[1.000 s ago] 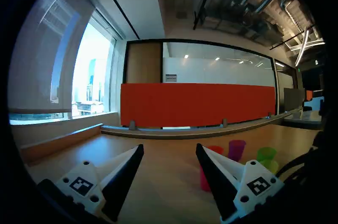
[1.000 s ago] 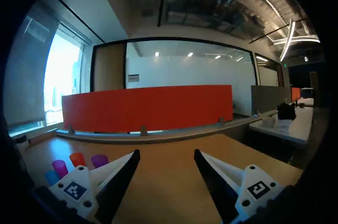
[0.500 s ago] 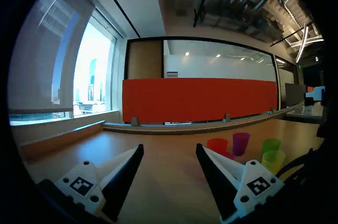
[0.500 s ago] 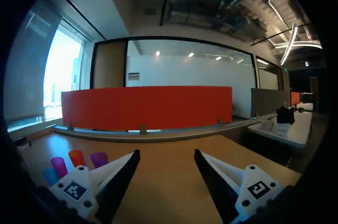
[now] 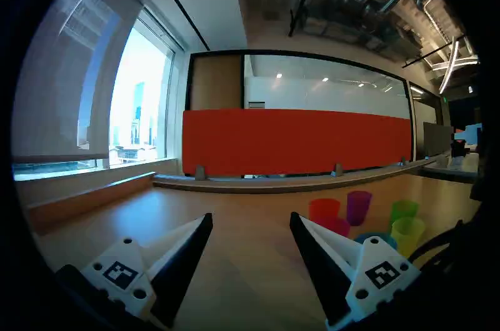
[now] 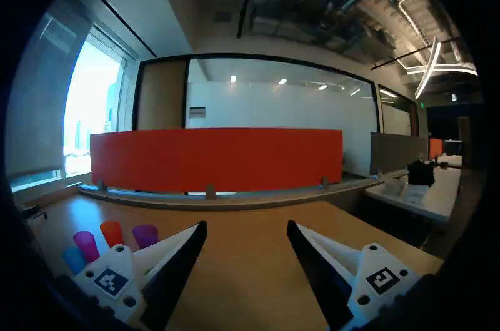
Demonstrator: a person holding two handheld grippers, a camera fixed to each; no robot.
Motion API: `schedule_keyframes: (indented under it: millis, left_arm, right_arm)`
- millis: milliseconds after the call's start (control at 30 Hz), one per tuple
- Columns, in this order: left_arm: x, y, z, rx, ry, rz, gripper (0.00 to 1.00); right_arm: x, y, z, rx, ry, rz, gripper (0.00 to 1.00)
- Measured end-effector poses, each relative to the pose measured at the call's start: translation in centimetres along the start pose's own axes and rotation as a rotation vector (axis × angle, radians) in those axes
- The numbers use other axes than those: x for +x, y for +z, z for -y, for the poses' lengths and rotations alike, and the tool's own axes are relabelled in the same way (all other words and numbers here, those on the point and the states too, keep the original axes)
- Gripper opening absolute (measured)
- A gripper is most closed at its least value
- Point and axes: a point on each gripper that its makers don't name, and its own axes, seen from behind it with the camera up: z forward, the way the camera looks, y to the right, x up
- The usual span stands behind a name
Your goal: Pour water
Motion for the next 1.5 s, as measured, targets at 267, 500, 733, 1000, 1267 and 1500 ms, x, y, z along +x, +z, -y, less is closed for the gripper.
schedule_keyframes:
  millis: [267,500,733,1000,1267,1500]
  left_arm:
    - [-0.3,0.0,0.1,0.001,0.004,0.018,0.92]
    - [-0.7,0.2,0.2,0.007,0.006,0.032,0.92]
    - [-0.8,0.3,0.2,0.007,0.007,0.035,0.92]
    - [-0.8,0.3,0.2,0.007,0.007,0.035,1.00]
    - [-0.8,0.2,0.1,0.007,0.008,0.035,1.00]
    - [-0.8,0.2,0.1,0.007,0.008,0.035,1.00]
  right_arm:
    - [0.1,0.0,0.0,-0.001,-0.001,-0.002,0.99]
    - [-0.2,-0.1,-0.1,-0.001,0.000,-0.001,0.99]
    - [0.2,-0.3,0.0,0.005,-0.008,-0.009,0.99]
    - [0.5,-0.7,0.0,0.014,-0.048,-0.044,0.99]
    - [0.0,-0.8,0.1,0.033,-0.081,-0.075,0.99]
    - [-0.9,-0.2,1.0,0.075,-0.085,-0.106,0.99]
